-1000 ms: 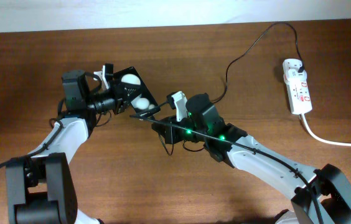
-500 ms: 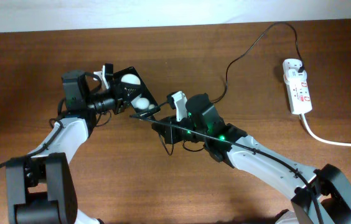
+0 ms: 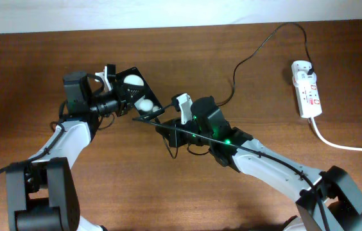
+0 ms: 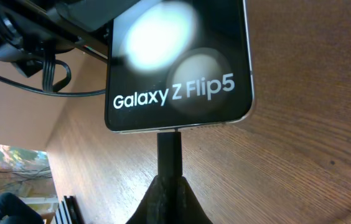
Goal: Plug charger to phone and switch on socket
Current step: 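Open the right gripper, release the plug, and move it right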
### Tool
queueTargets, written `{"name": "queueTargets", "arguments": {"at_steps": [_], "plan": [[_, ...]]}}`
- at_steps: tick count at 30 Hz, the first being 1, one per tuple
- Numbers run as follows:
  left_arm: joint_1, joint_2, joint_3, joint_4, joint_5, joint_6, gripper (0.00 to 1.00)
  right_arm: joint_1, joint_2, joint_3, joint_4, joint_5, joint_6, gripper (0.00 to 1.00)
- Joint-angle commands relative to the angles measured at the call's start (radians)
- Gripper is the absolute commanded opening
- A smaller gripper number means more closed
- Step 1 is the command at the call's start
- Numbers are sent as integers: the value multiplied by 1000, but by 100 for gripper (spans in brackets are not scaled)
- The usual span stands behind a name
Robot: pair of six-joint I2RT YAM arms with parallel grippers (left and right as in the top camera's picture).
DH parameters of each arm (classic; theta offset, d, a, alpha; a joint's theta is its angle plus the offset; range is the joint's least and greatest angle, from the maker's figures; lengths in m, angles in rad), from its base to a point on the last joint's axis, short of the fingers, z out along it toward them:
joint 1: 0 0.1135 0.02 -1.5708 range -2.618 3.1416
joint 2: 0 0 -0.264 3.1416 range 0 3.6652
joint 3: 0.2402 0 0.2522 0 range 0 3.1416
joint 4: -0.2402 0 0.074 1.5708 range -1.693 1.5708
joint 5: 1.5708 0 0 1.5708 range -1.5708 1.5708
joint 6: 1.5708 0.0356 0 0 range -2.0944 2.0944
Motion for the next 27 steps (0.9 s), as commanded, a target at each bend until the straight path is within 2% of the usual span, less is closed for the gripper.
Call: {"name": "queueTargets", "arguments": {"at_steps": [1, 2, 4, 5, 7, 8, 10, 11, 13, 16, 18, 20, 22, 27], "plan": [[-36, 2, -22, -19, 147, 18, 0, -16, 10, 39, 56, 109, 2, 4], [-36, 2, -22, -19, 147, 18, 0, -18, 10, 39, 56, 109, 2, 5], [-36, 2, -22, -18, 147, 18, 0, -18, 10, 39, 45, 109, 2, 30], [-36, 2, -22, -16, 147, 18, 0, -18, 10, 39, 40, 109, 2, 36], [-36, 2, -22, -15, 142, 59, 0, -18, 8, 39, 39, 97, 1, 57], [-36, 2, -22, -16, 125, 73, 0, -19, -3, 39, 27, 98, 1, 73], [-36, 2, -22, -16, 123, 122, 0, -34, -38, 39, -17, 97, -21, 97], [-36, 2, -22, -17, 112, 167, 0, -51, -60, 39, -54, 98, -39, 100], [-36, 2, -22, -34, 73, 303, 0, -111, -110, 39, -172, 85, -55, 99], [-36, 2, -22, -167, -142, 378, 0, -209, -148, 39, -342, 7, -153, 99], [-36, 2, -22, -240, -292, 377, 0, -266, -148, 39, -490, 5, -184, 99], [-40, 2, -22, -259, -340, 377, 0, -312, -148, 39, -594, 14, -213, 99], [-81, 2, -22, -266, -423, 373, 0, -367, -148, 39, -729, 109, -213, 99], [-162, 2, 4, -307, -591, 373, 0, -377, -148, 39, -843, 237, -202, 99]]}}
